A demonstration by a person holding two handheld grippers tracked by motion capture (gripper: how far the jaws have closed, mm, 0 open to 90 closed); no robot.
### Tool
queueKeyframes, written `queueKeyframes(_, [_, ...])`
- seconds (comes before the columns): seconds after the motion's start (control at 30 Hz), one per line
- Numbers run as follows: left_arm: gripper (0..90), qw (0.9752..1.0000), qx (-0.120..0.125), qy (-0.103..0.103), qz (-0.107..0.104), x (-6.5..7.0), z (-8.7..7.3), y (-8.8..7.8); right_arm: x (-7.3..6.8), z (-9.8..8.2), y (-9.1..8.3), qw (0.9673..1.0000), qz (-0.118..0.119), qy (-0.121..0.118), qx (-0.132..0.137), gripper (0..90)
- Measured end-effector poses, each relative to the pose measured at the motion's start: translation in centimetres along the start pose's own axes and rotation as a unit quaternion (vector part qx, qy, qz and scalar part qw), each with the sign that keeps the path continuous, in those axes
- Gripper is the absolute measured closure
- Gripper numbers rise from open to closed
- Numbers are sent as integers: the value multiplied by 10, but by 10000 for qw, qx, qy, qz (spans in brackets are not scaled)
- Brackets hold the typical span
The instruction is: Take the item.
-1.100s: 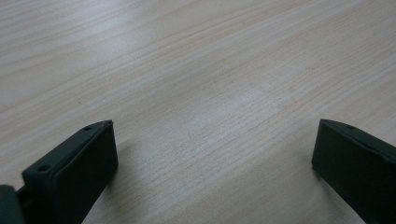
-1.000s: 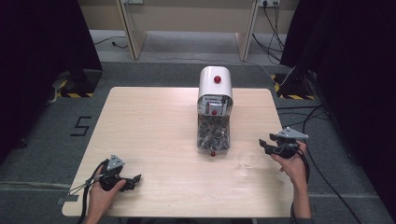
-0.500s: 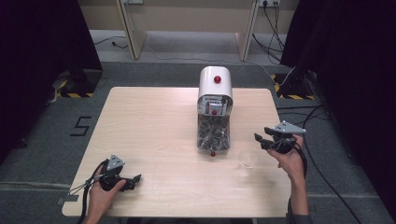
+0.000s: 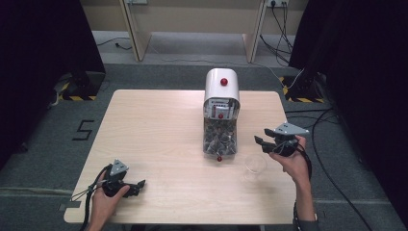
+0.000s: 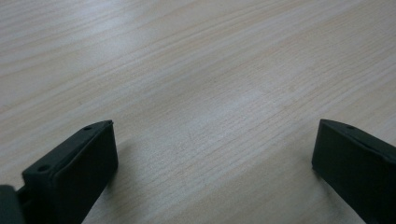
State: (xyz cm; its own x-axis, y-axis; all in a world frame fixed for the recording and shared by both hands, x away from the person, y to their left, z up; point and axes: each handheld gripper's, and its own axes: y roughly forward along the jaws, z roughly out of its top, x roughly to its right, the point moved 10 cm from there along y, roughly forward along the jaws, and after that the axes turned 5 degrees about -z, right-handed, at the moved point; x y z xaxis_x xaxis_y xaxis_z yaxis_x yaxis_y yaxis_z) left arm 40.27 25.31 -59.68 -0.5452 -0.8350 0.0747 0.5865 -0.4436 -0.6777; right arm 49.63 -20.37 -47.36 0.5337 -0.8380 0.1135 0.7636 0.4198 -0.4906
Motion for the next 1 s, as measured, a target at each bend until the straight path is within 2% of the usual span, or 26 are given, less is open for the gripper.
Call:
queueKeyframes(0.17, [0, 10000, 1, -2, 1, 0, 0, 0, -8, 8, 4, 9998, 93, -156, -1, 479])
queueKeyframes(0.23, [0, 10000, 1, 0, 0, 0, 0, 0, -17, 12, 10, 9993, 251, -290, -16, 482])
queueKeyframes(0.5, [0, 10000, 5, -7, 1, 0, 0, 0, -28, 19, 19, 9980, 449, -446, 1, 489])
queueKeyframes(0.63, [0, 10000, 1, -1, -1, 0, 0, 0, -34, 28, 27, 9960, 636, -628, 5, 504])
queueKeyframes(1.0, [0, 10000, 2, 5, 2, 0, 0, 0, -56, 32, 56, 9878, 1093, -1098, -150, 525])
